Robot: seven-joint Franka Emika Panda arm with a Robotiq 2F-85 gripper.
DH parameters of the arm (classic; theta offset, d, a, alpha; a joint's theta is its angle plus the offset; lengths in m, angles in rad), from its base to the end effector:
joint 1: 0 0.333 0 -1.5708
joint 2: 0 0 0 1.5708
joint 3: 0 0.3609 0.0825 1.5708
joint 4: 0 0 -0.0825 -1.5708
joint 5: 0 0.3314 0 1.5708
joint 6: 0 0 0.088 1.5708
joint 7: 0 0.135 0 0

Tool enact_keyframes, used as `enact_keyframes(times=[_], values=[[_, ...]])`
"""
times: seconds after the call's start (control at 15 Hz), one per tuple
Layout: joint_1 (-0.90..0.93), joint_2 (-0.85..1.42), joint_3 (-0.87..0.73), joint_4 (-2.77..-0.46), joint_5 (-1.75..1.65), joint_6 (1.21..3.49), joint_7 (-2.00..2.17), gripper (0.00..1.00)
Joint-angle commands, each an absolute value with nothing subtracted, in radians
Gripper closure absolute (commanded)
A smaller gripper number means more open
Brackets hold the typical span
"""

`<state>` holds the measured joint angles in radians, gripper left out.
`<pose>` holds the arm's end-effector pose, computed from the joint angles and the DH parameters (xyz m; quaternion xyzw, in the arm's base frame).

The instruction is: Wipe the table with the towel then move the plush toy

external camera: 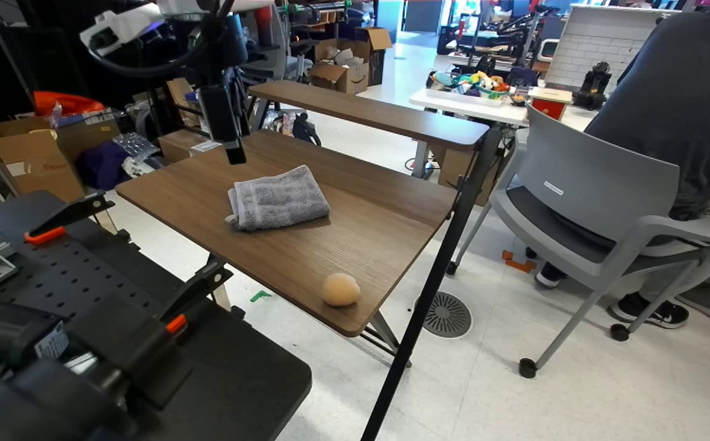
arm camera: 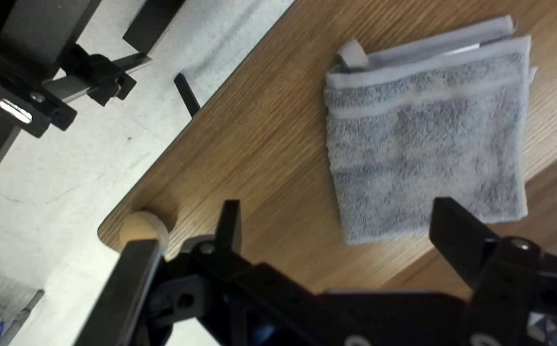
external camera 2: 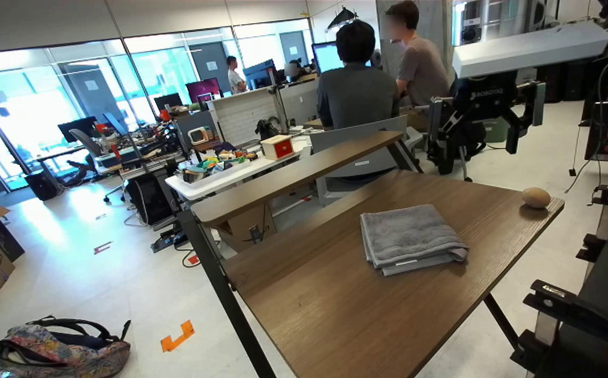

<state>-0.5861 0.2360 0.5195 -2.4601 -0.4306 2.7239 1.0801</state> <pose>0.4731 -0.0206 0.2834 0.9247 -0.3771 0.0516 0.0121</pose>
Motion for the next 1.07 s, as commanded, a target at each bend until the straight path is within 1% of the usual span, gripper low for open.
enact_keyframes(times=[0.0,0.07,0.13,0.2,0.33,1.0], values=[[-0.821,0.253,0.766,-2.502,-0.255,2.696,0.809,0.00],[-0.885,0.263,0.832,-2.502,-0.208,2.665,0.731,0.00],[-0.575,0.199,0.539,-2.509,-0.135,2.717,0.748,0.00],[-0.626,0.199,0.592,-2.514,-0.102,2.706,0.694,0.00],[-0.664,0.199,0.627,-2.517,-0.088,2.704,0.658,0.00],[-0.666,0.205,0.633,-2.517,-0.085,2.704,0.652,0.00]])
